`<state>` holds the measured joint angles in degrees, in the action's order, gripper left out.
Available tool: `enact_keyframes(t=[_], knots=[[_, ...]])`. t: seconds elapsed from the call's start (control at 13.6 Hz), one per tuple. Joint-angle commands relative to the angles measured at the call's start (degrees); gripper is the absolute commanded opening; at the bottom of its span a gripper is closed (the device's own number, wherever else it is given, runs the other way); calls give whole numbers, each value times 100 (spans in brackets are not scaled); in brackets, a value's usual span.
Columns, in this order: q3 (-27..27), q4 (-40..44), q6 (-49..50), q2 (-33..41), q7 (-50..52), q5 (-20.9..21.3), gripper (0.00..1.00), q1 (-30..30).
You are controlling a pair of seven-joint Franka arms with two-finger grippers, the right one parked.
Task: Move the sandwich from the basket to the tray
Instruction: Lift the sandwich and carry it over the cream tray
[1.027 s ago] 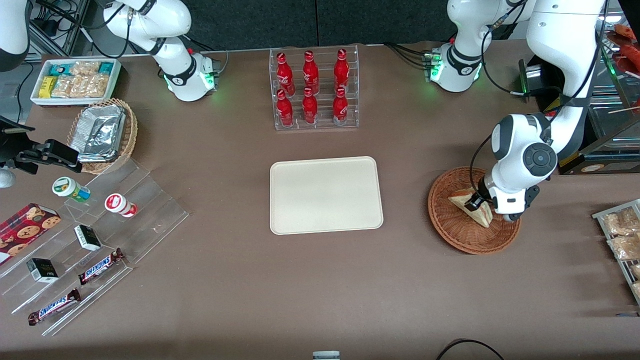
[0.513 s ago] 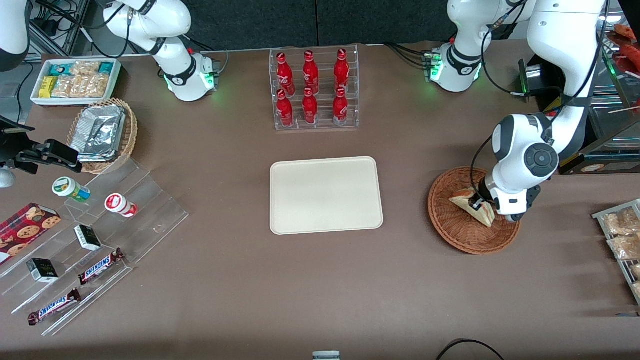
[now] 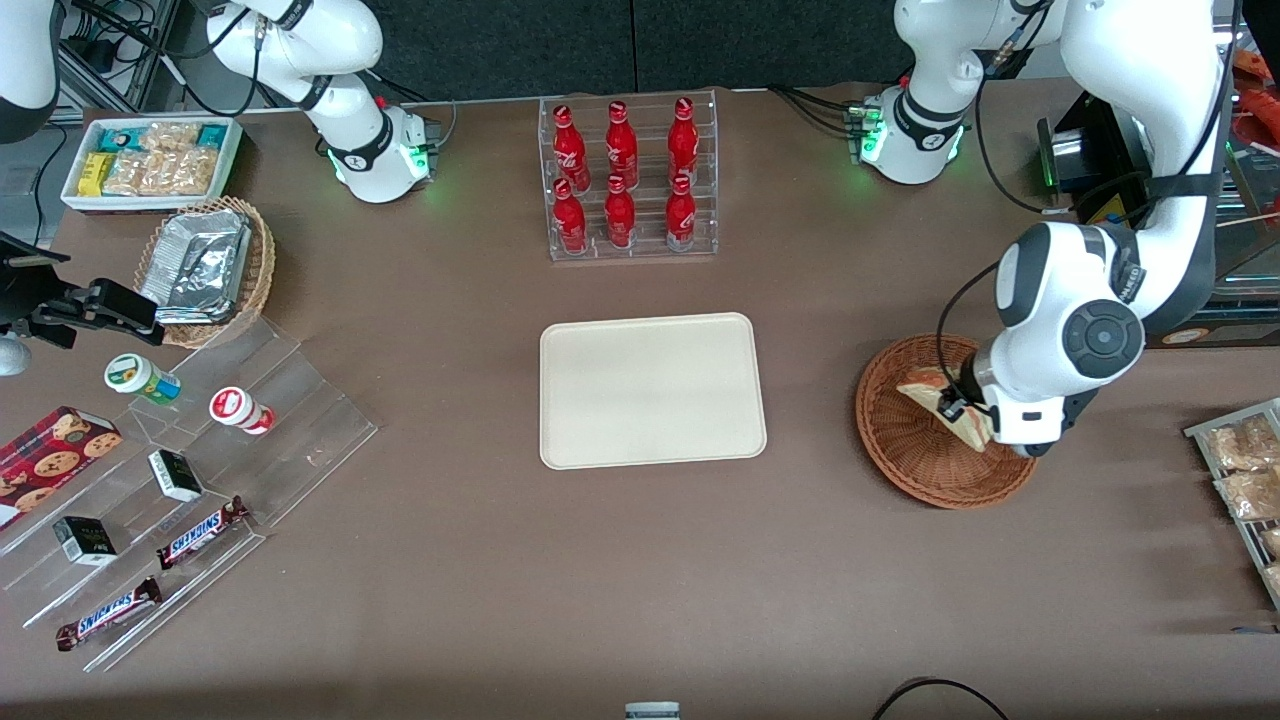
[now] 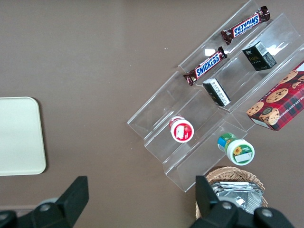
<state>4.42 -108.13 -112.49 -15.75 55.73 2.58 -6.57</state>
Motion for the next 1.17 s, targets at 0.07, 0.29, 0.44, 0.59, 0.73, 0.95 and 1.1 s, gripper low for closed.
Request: enact_keyframes(t=[0.07,0.29,0.44,0.59,0.73,0.95,1.1], knots=[[-38,441,281,-7,61,-213,0,-738],[-3,643,255,-50,61,-380,0,-1353],[23,774,132,-217,18,-451,0,-1758],[41,1073,114,-515,-455,-460,0,-2075],[41,1345,-61,-962,-615,-460,0,-2417],[50,1741,-281,-1455,-1316,-451,0,-2700],[102,2276,-238,-1824,-1363,-442,0,-2823]])
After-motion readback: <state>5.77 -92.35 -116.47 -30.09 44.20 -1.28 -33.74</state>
